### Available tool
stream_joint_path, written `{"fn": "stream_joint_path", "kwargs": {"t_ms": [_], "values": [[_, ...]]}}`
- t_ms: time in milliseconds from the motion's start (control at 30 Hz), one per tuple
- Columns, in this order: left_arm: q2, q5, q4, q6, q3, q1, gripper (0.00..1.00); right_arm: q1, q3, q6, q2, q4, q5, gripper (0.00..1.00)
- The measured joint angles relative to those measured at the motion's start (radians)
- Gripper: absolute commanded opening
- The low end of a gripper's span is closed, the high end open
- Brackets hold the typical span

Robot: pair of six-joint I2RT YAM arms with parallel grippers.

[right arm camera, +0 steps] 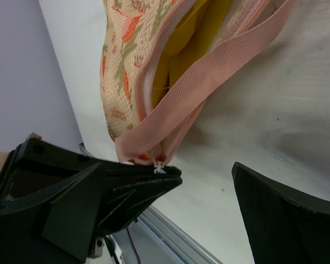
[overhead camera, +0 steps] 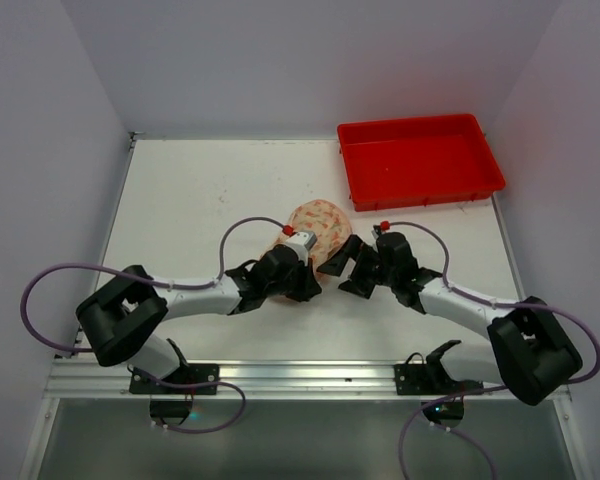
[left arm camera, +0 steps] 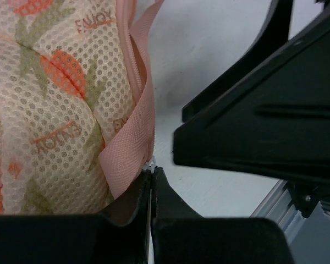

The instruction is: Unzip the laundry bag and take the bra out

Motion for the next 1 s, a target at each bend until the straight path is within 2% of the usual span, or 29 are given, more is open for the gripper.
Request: {"fn": "stream_joint_path", "kwargs": {"t_ms": [133,233,267,333,367,467,700,1000], "values": [[0.007,0.009,0.012,0.000,0.006,-0.008,0.00,0.018,0.009,0.034,0.104,0.073,-0.004,0.99],[0.007,0.010,0.014,-0.002,0.005,-0.011,0.00,0.019,0.027,0.052,0.191,0.114,-0.008,0.85],[0.007,0.010,0.019,-0.003,0.002,-0.011,0.00,0.021,0.034,0.057,0.219,0.129,-0.012,0.66],[0.007,0.010,0.020,-0.004,-0.007,-0.011,0.00,0.025,0.047,0.069,0.267,0.165,-0.018,0.45],[0.007,0.010,0.019,-0.004,-0.010,-0.011,0.00,0.026,0.051,0.077,0.286,0.181,-0.023,0.24],[0.007,0.008,0.017,-0.003,-0.018,-0.011,0.00,0.027,0.056,0.092,0.312,0.214,-0.043,0.00],[-0.076,-0.024,0.008,-0.003,-0.079,-0.008,0.00,-0.003,0.066,0.036,0.263,0.153,-0.085,0.00],[-0.293,-0.134,-0.083,-0.003,-0.234,0.052,0.00,-0.164,0.235,-0.203,0.277,-0.060,-0.254,0.00]]}}
